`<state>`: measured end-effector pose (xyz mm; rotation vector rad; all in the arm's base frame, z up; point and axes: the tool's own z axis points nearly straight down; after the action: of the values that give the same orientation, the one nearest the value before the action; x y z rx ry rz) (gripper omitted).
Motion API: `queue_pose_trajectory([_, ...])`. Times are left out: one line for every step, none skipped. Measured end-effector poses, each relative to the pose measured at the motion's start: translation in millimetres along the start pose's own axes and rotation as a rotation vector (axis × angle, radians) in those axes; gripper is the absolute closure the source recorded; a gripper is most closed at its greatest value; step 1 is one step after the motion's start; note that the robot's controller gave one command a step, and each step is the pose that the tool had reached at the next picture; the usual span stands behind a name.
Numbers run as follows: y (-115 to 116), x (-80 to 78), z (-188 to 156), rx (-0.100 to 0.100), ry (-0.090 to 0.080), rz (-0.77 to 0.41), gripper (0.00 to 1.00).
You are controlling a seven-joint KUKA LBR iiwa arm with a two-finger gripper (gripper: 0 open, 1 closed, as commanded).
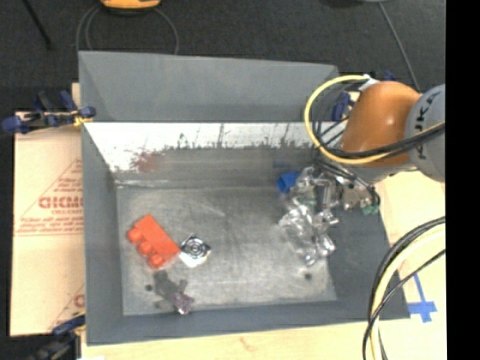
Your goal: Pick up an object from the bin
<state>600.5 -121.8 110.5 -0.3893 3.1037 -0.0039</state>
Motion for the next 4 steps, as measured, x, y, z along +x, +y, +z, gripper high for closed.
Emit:
queue_pose_trajectory([0.0, -1.1, 0.9, 0.0, -0.002, -0.047, 0.0])
queue_pose_trajectory([-1.4, -0.6, 0.9, 0.003, 0.0, 0.019, 0.0])
queue_pose_trajectory([39.9, -1.4, 1.9, -0.005, 0.008, 0.173, 0.0])
queue_pose_trajectory([28.4, 15.2, 35.4, -0.007, 0.002, 0.296, 0.0])
